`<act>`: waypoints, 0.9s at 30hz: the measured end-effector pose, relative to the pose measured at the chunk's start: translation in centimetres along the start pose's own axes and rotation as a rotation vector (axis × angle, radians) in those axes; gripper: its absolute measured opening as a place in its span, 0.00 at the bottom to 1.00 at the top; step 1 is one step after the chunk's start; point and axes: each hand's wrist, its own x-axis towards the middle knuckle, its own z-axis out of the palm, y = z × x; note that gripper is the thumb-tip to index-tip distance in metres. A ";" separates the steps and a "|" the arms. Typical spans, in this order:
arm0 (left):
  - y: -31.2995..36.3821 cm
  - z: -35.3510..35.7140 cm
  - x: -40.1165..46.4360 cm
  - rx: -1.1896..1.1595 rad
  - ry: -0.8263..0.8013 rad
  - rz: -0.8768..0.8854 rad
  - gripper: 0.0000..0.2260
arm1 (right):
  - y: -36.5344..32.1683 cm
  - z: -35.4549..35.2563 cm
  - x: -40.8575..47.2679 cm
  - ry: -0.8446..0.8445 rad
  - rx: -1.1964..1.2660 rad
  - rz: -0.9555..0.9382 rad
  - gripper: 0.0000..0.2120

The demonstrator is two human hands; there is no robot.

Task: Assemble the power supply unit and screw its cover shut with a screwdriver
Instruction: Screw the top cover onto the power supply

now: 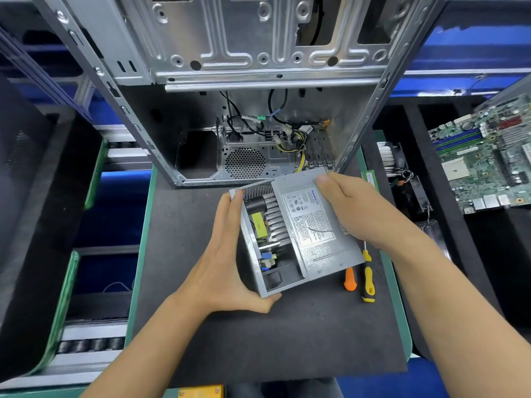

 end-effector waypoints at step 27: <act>2.0 1.5 0.6 -0.174 0.041 0.096 0.62 | 0.8 2.2 -1.7 -0.305 0.566 0.044 0.33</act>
